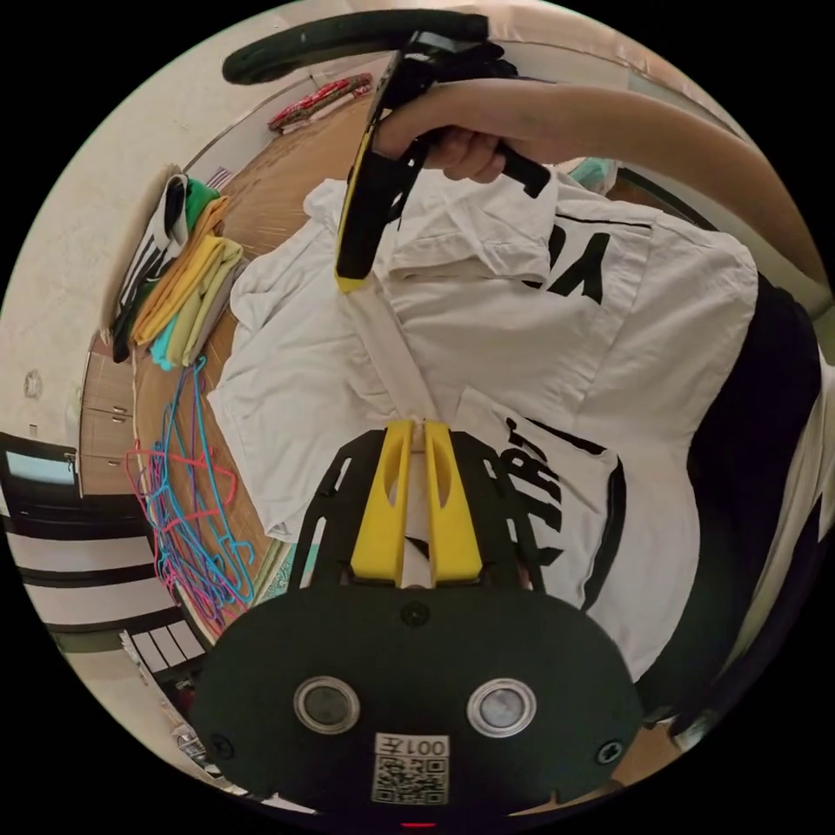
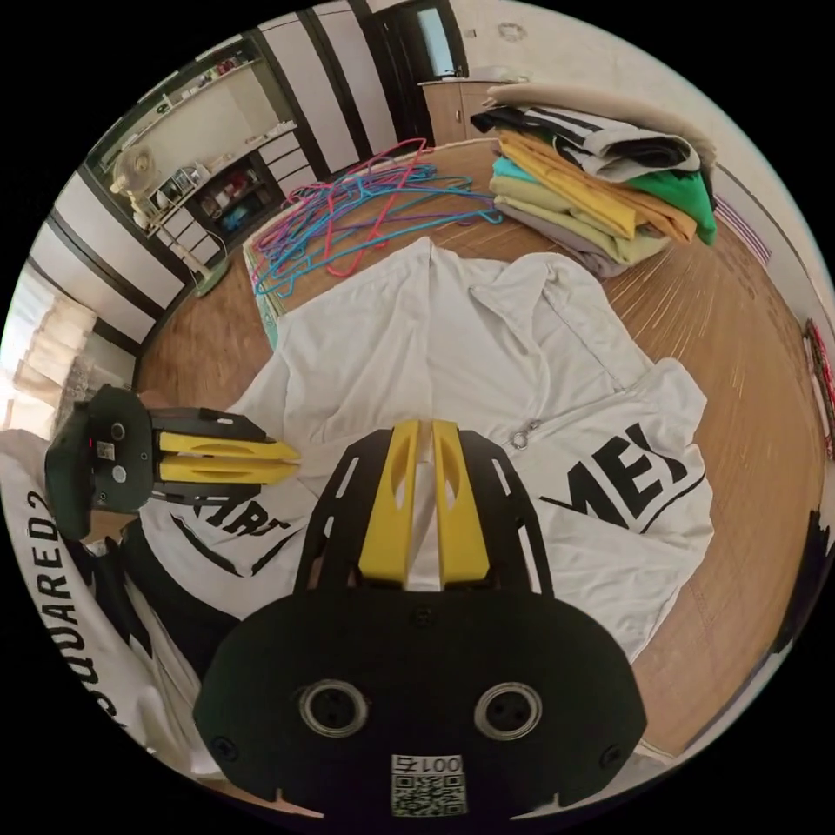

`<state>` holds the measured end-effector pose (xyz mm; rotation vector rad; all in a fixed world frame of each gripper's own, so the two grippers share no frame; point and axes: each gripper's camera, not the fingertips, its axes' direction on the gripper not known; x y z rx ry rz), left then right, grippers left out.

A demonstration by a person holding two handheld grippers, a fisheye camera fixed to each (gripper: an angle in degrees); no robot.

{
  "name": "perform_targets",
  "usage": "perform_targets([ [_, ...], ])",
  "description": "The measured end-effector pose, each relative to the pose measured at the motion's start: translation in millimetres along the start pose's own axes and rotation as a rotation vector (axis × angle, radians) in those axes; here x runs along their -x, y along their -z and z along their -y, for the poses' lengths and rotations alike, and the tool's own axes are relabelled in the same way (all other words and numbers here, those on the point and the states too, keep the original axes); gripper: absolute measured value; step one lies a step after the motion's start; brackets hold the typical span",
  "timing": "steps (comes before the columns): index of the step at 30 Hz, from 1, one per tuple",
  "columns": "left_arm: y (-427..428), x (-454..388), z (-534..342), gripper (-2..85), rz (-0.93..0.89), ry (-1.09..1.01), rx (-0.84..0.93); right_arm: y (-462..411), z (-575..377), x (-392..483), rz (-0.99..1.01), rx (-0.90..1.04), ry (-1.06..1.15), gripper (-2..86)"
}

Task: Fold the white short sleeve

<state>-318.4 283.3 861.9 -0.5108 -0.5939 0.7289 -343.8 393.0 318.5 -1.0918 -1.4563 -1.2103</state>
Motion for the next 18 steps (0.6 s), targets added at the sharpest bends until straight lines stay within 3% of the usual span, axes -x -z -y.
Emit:
perform_targets([
  [3, 5, -11, -4, 0.7, -0.013, 0.002, 0.001, -5, -17, -1, -0.125, 0.021, -0.025, 0.9],
  [7, 15, -21, -9, 2.3, -0.024, 0.058, -0.037, -2, -46, 6, 0.009, -0.002, -0.003, 1.6],
  [11, 32, -31, -14, 5.0, -0.017, 0.112, -0.074, 21, -85, 19, -0.140, -0.043, -0.013, 3.0],
  [15, 65, -30, -47, 5.9, -0.054, 0.259, -0.102, 70, -163, 23, -0.211, -0.079, -0.113, 6.4],
  [18, 91, -39, -85, 5.7, -0.119, 0.252, -0.101, 98, -234, 37, -0.161, -0.044, -0.116, 8.4],
])
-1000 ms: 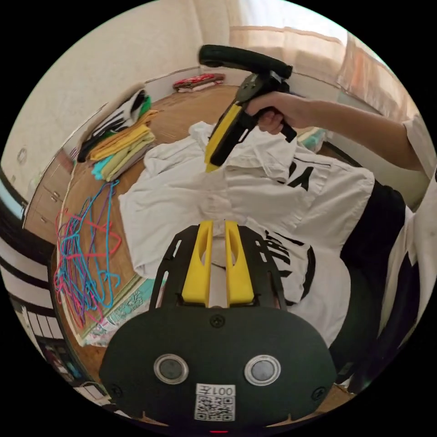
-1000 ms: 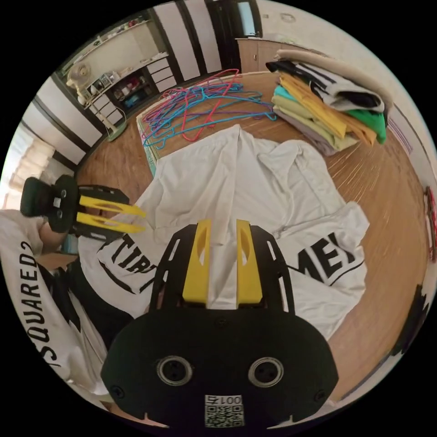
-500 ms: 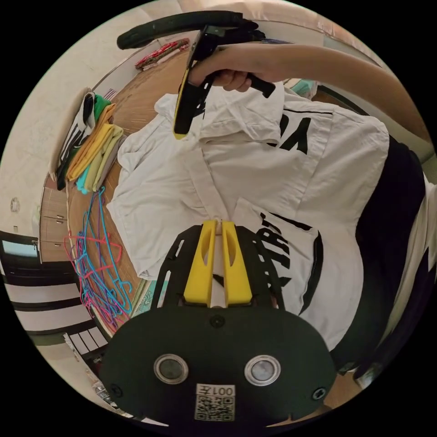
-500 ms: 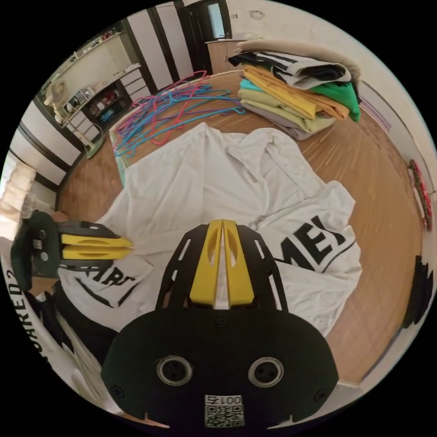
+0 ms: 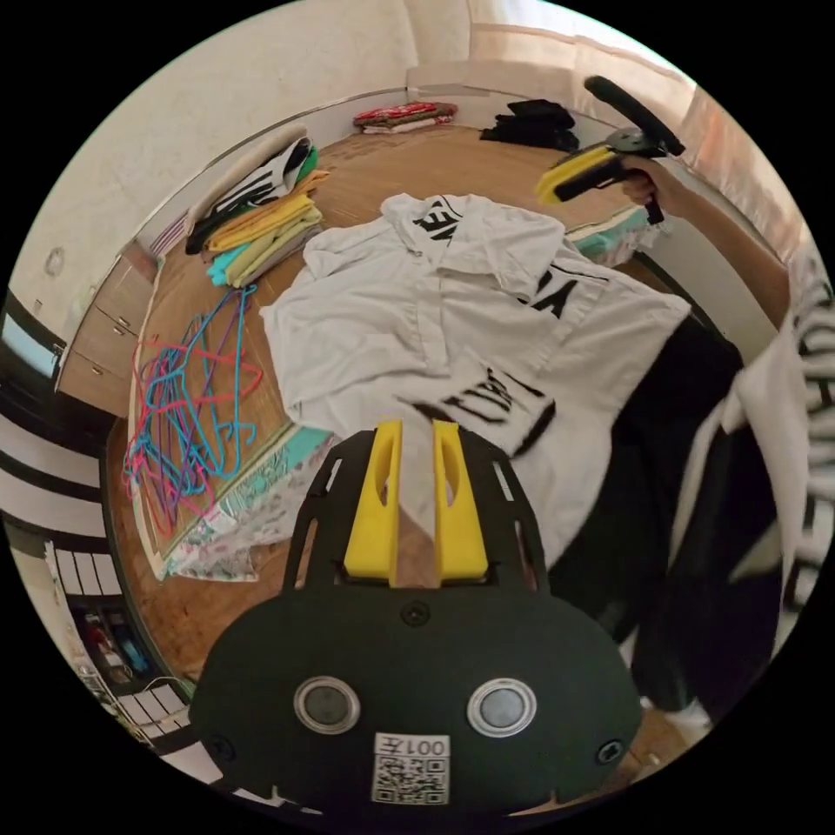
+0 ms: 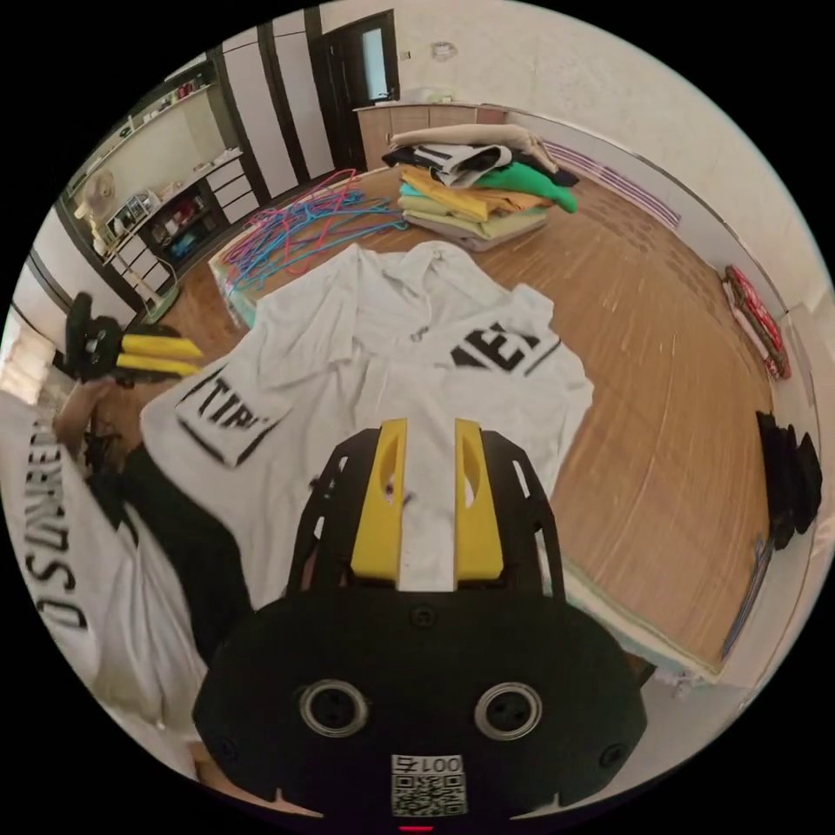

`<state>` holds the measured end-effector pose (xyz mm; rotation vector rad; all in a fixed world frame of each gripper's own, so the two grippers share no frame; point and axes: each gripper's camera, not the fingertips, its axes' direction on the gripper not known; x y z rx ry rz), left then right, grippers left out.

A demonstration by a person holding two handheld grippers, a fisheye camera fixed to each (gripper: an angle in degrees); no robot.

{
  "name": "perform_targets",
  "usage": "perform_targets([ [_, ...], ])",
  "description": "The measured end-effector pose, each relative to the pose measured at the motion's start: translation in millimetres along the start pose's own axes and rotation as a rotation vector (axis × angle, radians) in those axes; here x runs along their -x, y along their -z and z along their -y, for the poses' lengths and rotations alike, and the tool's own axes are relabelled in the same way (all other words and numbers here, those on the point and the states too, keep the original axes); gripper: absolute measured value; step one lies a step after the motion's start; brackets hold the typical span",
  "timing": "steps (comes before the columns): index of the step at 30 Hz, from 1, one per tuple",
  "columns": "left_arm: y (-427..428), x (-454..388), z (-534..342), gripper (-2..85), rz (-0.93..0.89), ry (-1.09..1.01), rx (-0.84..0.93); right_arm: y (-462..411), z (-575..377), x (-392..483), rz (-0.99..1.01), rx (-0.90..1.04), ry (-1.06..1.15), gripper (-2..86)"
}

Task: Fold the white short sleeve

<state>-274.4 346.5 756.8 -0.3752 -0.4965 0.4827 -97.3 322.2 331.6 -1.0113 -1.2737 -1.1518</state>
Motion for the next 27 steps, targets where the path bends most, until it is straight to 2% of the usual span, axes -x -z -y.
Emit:
perform_targets([
  [4, 32, -31, -36, 6.6, -0.041, -0.155, 0.082, 33, -90, 35, 0.067, 0.122, 0.098, 11.3],
  [9, 36, -74, -40, 6.4, -0.112, -0.314, 0.148, 32, -146, 85, 0.085, 0.276, 0.217, 13.5],
  [13, 17, -105, -33, 6.6, 0.019, -0.461, 0.270, 3, -179, 114, -0.028, 0.437, 0.342, 13.2],
  [18, 10, -137, -24, 8.6, 0.193, -0.606, 0.332, -22, -202, 150, -0.290, 0.510, 0.559, 12.7],
  [22, 7, -157, -14, 10.2, 0.314, -0.668, 0.364, -35, -210, 166, -0.423, 0.486, 0.624, 12.3],
  [24, 8, -158, -11, 10.4, 0.317, -0.678, 0.368, -37, -215, 167, -0.438, 0.503, 0.643, 10.5],
  [27, 13, -154, -6, 9.3, 0.269, -0.707, 0.377, -32, -223, 165, -0.335, 0.537, 0.644, 5.5],
])
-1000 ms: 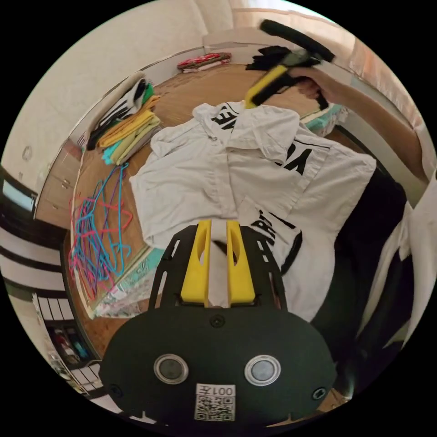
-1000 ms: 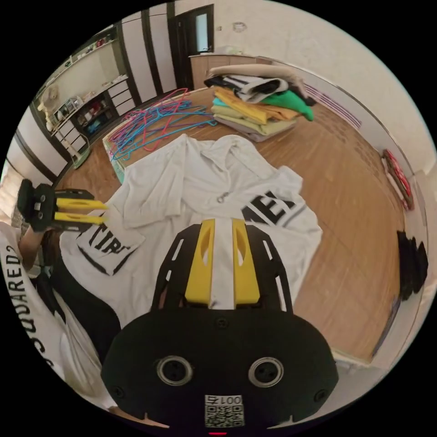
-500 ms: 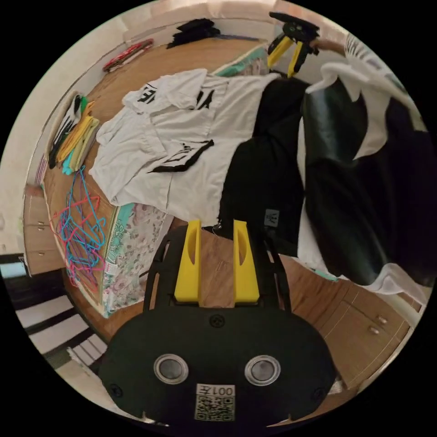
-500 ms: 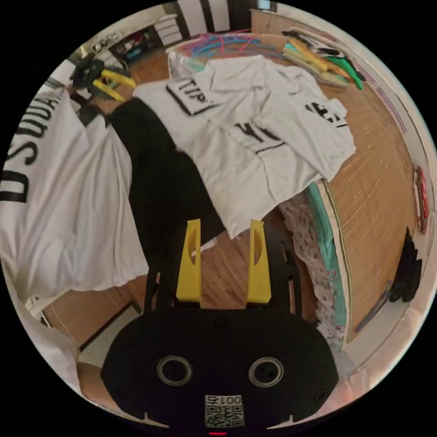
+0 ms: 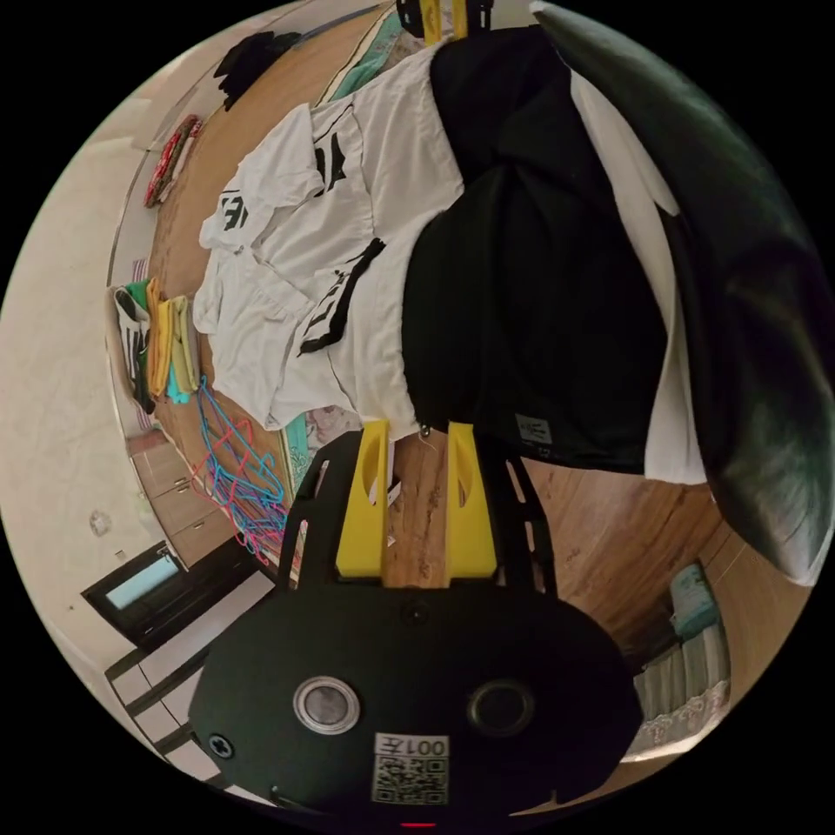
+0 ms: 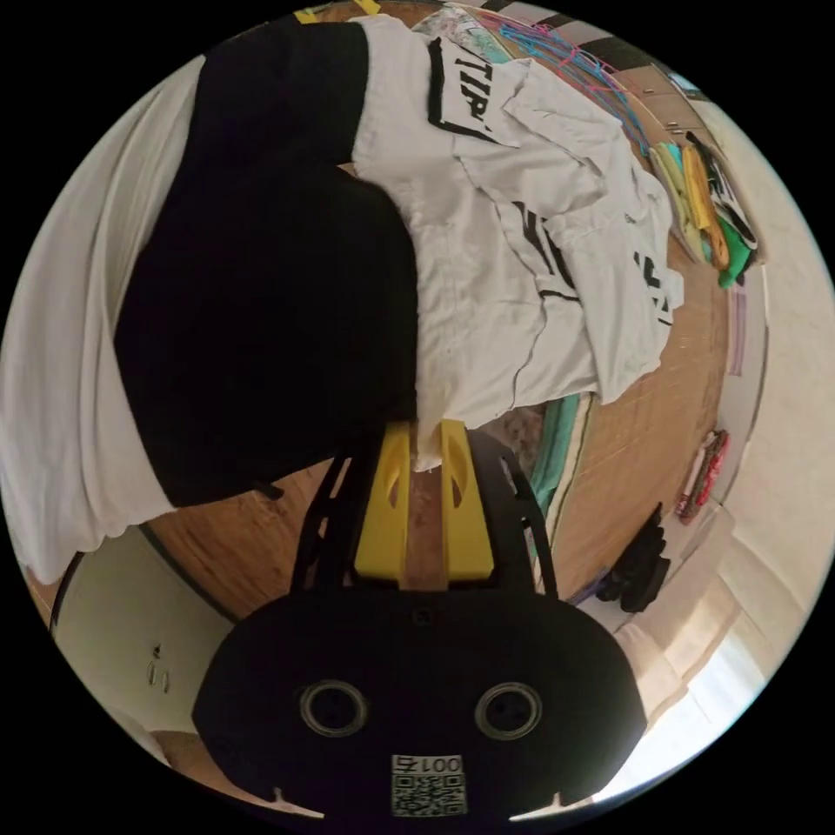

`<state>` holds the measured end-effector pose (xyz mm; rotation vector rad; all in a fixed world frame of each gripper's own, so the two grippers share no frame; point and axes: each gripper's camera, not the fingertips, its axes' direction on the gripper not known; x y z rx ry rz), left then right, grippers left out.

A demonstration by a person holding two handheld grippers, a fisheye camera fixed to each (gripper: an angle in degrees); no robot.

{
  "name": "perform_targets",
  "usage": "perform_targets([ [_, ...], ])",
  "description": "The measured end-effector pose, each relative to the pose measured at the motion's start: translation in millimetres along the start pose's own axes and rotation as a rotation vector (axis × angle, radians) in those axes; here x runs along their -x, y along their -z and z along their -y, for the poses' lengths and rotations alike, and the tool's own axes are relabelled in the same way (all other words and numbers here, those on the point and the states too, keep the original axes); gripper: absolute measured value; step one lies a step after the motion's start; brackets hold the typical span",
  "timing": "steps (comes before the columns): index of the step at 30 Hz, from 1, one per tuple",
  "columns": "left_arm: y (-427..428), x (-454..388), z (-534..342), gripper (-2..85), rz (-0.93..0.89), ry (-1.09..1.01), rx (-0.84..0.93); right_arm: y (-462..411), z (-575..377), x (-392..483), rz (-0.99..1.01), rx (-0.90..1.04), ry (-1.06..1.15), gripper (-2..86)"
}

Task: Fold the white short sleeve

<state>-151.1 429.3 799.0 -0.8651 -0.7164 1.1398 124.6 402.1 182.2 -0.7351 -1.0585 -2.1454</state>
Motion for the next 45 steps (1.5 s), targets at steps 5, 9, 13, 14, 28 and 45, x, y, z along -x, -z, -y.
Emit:
perform_targets([
  [5, 3, 18, -3, 4.7, -0.076, -0.104, 0.008, 2, -16, 0, -0.060, 0.036, 0.003, 3.5],
  [9, 2, 38, -13, -0.5, 0.018, -0.111, 0.056, 4, -37, -8, -0.088, 0.057, -0.034, 2.9],
  [13, 5, 64, -29, -0.9, 0.046, -0.049, 0.041, 19, -67, -28, -0.123, 0.003, -0.165, 2.7],
  [14, 7, 69, -33, -0.9, 0.047, -0.026, 0.032, 23, -73, -33, -0.123, -0.016, -0.196, 2.6],
  [28, 75, 164, -165, -1.0, -0.185, 0.319, -0.286, 87, -247, -134, 0.330, -0.497, -0.552, 2.4],
  [45, -96, 517, -87, -1.0, -0.404, 0.374, -0.245, -14, -200, -477, 0.413, -0.468, -0.811, 2.7],
])
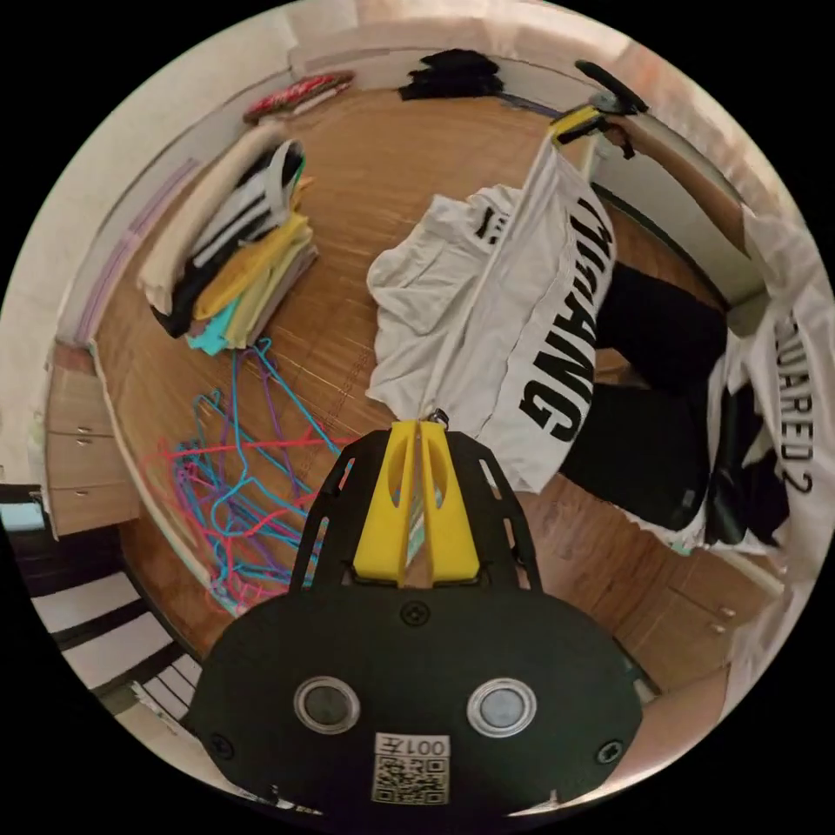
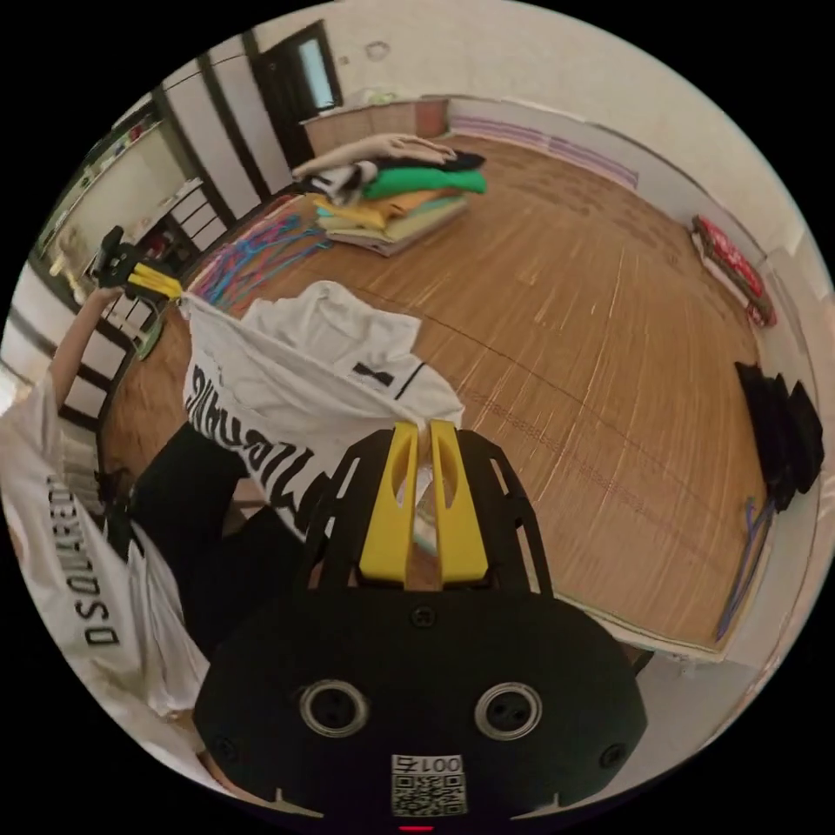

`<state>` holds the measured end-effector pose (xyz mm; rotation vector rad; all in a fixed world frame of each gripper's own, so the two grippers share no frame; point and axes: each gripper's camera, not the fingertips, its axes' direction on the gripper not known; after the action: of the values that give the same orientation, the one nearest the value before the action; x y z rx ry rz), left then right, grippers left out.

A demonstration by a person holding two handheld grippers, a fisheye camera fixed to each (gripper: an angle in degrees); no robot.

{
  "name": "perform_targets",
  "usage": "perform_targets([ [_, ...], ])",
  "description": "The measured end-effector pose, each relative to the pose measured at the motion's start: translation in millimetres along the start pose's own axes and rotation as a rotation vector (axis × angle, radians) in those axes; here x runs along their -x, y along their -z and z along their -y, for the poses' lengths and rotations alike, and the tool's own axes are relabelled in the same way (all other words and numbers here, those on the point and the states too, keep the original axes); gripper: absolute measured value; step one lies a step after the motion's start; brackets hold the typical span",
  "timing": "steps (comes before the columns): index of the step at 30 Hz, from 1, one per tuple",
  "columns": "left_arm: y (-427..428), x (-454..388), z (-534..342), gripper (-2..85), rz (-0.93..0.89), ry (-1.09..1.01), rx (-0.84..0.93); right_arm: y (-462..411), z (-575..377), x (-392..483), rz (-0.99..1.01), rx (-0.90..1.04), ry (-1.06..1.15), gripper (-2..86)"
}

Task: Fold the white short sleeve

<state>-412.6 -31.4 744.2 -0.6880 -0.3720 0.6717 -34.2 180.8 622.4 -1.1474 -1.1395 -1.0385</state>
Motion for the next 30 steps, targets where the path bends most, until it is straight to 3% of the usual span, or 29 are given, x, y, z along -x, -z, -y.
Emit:
perform_targets([
  [6, -68, 107, 56, -1.0, -0.082, 0.176, 0.081, -80, 70, -74, 0.071, 0.138, -0.156, 2.8],
  [16, -49, 161, 94, -1.0, 0.038, 0.195, -0.064, -56, 115, -120, 0.100, 0.048, -0.183, 3.8],
  [20, -66, 172, 110, -1.0, 0.033, 0.231, 0.004, -65, 131, -131, 0.118, 0.069, -0.208, 5.6],
  [21, -73, 173, 115, -1.0, 0.064, 0.240, 0.056, -66, 135, -134, 0.124, 0.063, -0.208, 6.2],
  [25, -88, 171, 115, -1.0, 0.523, 0.230, 0.362, -42, 145, -138, 0.111, 0.038, -0.180, 7.9],
  [30, -51, 160, 115, -0.9, 0.378, 0.176, 0.152, -5, 154, -115, -0.050, -0.035, -0.055, 3.8],
])
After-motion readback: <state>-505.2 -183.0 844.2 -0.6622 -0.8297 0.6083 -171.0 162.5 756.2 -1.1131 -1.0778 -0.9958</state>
